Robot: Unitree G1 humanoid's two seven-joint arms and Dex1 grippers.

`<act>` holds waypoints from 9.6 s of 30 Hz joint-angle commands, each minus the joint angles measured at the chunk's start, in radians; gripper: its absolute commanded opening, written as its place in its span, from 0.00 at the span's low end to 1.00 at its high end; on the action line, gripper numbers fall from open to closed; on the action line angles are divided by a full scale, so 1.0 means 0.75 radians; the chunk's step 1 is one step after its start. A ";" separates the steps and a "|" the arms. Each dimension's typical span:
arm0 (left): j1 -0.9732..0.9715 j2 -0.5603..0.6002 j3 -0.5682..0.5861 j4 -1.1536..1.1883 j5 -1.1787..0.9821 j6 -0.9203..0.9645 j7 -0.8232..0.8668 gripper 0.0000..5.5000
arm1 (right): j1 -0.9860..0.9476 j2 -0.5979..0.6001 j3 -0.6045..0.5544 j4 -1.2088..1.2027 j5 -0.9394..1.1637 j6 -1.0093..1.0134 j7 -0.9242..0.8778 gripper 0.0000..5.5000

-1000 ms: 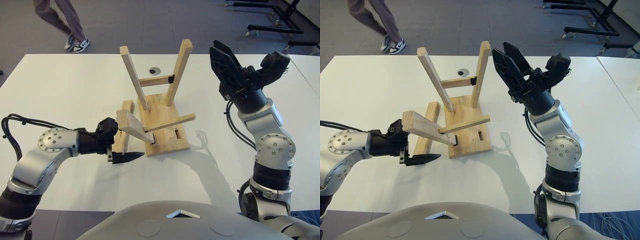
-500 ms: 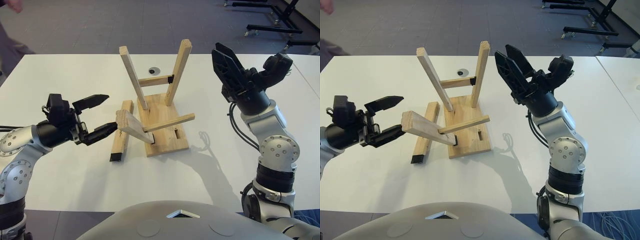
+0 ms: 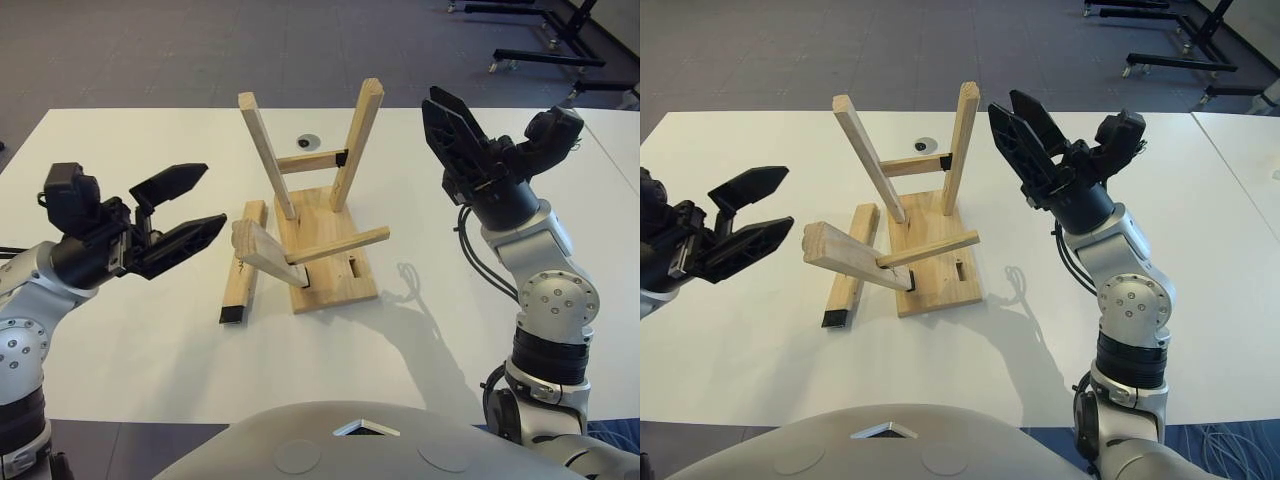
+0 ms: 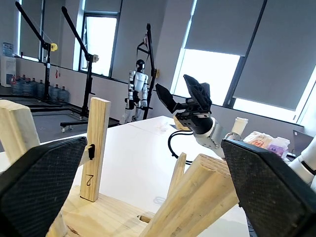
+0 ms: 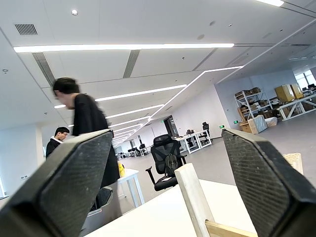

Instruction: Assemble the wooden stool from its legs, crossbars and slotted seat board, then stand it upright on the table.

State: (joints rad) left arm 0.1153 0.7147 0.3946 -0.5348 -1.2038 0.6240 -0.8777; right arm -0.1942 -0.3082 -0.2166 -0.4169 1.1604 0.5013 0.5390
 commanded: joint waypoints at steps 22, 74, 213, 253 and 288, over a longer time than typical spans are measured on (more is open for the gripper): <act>-0.073 0.058 -0.116 0.175 0.435 -0.049 0.179 0.91 | -0.028 0.002 -0.036 0.017 0.007 -0.010 0.007 0.73; 0.132 -0.172 -0.439 0.653 1.245 -0.144 0.552 0.38 | -0.067 -0.121 0.009 0.049 -0.169 0.006 0.134 0.73; -0.165 0.033 -0.240 0.053 0.411 0.018 0.094 0.82 | 0.098 -0.030 0.262 0.624 -0.696 -0.650 1.089 0.38; -0.180 -0.023 -0.350 -0.022 0.479 0.017 0.099 0.82 | 0.059 -0.081 0.463 0.576 -0.777 -0.680 1.067 0.37; -0.065 -0.259 -0.468 -0.019 0.717 -0.004 0.462 0.82 | 0.021 -0.074 0.522 0.553 -0.808 -0.696 1.040 0.37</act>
State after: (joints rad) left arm 0.0935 0.5541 0.0250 -0.5512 -0.6580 0.6322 -0.5671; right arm -0.1654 -0.3749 0.1330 0.0119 0.5825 -0.0268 1.2921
